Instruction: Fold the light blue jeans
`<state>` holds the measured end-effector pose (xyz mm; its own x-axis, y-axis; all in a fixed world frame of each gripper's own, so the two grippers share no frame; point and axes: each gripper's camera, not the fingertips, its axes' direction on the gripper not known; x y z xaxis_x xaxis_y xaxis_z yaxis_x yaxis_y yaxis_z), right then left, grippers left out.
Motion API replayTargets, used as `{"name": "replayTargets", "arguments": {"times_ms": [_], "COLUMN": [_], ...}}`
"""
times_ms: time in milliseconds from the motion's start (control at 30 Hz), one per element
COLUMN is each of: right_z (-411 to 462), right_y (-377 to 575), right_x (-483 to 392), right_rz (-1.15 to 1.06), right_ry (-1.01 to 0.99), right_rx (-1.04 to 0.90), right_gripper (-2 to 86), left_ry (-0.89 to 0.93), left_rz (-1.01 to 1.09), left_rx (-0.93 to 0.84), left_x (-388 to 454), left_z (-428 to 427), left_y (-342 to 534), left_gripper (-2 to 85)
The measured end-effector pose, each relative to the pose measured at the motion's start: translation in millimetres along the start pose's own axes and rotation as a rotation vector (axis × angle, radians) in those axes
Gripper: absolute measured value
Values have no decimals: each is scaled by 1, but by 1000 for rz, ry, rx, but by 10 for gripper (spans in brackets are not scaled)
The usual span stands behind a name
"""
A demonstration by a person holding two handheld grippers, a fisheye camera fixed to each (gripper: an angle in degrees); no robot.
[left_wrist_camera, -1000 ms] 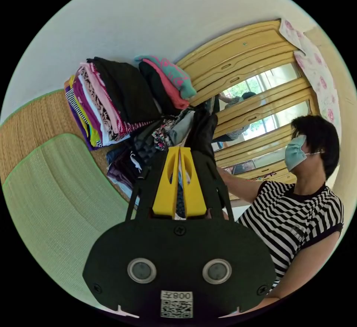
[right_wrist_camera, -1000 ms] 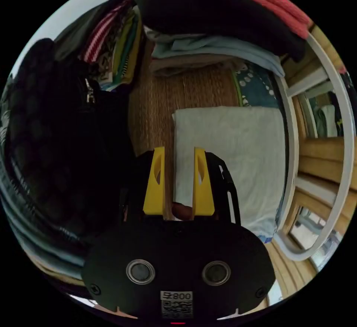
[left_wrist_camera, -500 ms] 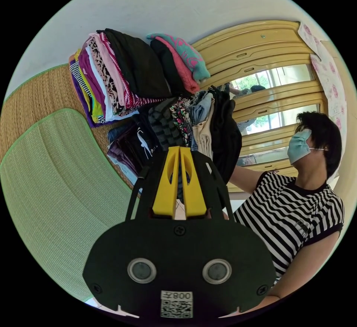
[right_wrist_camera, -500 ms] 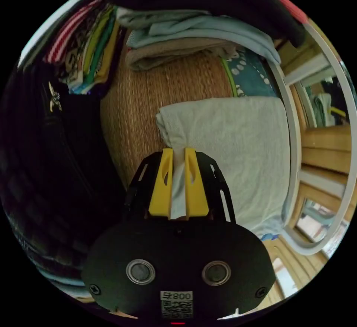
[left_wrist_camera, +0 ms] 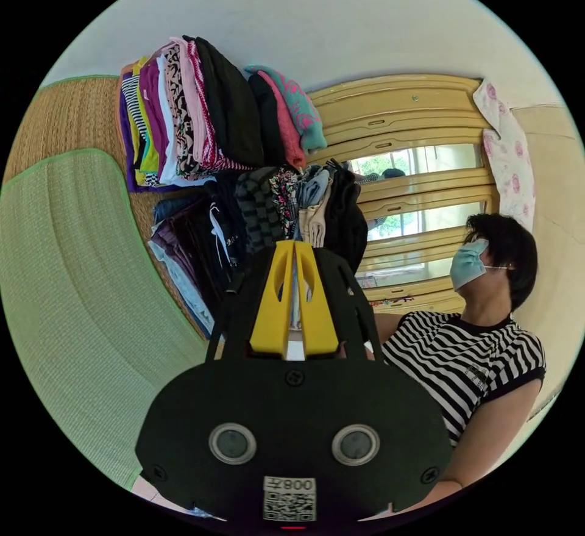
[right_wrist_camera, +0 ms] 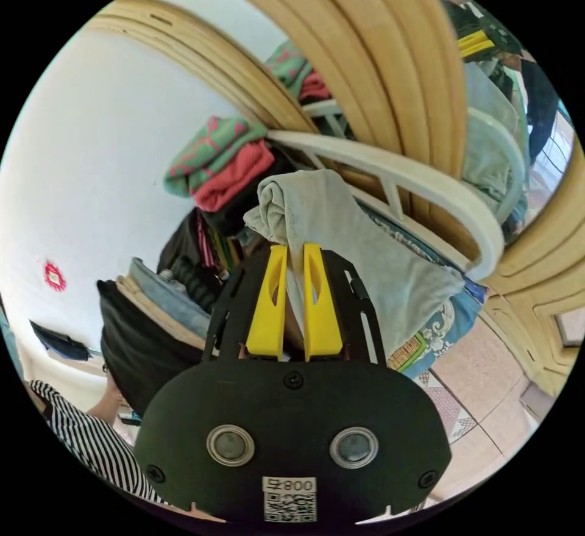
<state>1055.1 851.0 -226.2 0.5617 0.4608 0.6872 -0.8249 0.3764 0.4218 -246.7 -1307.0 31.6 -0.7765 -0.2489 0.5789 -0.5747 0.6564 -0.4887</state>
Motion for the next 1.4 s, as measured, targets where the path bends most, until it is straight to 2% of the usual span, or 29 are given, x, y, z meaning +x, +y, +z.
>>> {"name": "replayTargets", "arguments": {"times_ms": [133, 400, 500, 800, 867, 933, 1067, 1167, 1400], "right_z": [-66, -178, -212, -275, -285, -287, -275, -254, -154], "right_y": [36, 114, 146, 276, 314, 339, 392, 428, 483], "right_x": [1, -28, -69, -269, -332, -383, -481, -541, -628], "right_rz": [5, -70, -170, -599, -718, -781, -879, -901, -980], "right_ry": [-29, -226, -267, -454, -547, -540, -660, -633, -801], "right_rx": [125, 373, 416, 511, 524, 520, 475, 446, 192], "right_gripper": [45, 31, 28, 25, 25, 25, 24, 23, 20], "left_ry": [84, 204, 244, 585, 573, 556, 357, 200, 276], "left_rz": [9, 90, 142, 479, 552, 577, 639, 654, 591], "left_rx": [-6, -28, -34, -110, -98, -57, 145, 168, 132], "left_x": [30, 101, 133, 281, 319, 341, 387, 411, 414], "left_z": [-25, -86, -114, -196, -240, -281, -394, -455, -559], "left_y": [19, 65, 87, 157, 185, 206, 258, 294, 399], "left_gripper": [0, 1, 3, 40, 67, 88, 140, 163, 172]}}
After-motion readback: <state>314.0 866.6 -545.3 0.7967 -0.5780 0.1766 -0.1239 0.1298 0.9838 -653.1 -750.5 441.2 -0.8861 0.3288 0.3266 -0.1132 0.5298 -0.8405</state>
